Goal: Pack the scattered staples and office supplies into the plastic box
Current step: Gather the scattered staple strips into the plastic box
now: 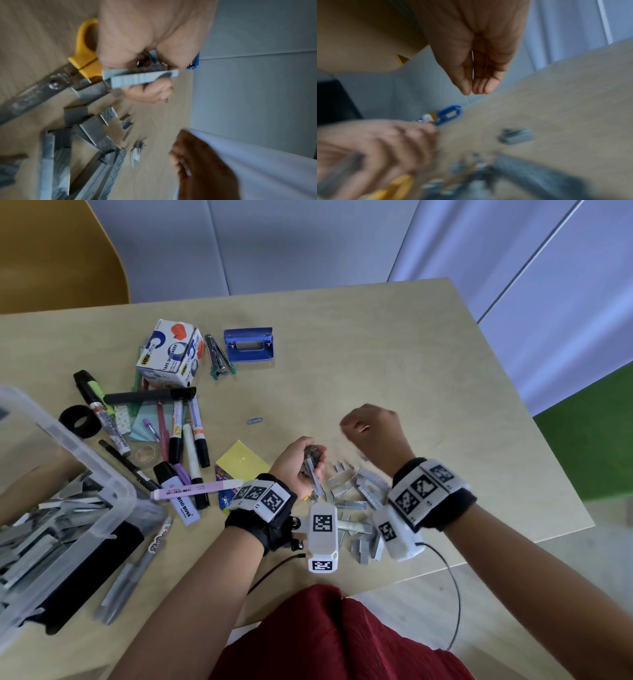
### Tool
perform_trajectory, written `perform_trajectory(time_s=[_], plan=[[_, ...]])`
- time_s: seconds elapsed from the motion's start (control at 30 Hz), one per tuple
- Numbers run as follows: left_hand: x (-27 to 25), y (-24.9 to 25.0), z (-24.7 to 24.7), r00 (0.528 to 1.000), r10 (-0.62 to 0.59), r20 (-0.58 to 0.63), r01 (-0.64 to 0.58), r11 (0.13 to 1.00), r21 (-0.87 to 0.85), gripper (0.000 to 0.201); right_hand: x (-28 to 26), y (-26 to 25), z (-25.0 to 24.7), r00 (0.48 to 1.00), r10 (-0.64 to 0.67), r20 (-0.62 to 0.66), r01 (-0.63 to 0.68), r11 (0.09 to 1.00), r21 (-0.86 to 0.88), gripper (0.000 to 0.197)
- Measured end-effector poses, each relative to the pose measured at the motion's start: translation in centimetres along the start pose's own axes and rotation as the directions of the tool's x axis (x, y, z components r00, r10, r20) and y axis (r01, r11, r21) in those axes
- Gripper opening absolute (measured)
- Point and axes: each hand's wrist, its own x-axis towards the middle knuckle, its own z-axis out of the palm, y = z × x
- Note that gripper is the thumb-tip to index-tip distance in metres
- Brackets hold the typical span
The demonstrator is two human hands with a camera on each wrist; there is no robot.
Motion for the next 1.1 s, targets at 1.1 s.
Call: perform_trajectory(time_s=[1.1], plan=[[0.9,-0.1,1.4,0.997,-0.075,0.007,0.074,0.992,0.099,0.037,-1.5,0.5,-0.3,0.969,0.066,0.237,0.006,0.958,-0.287,0.019]])
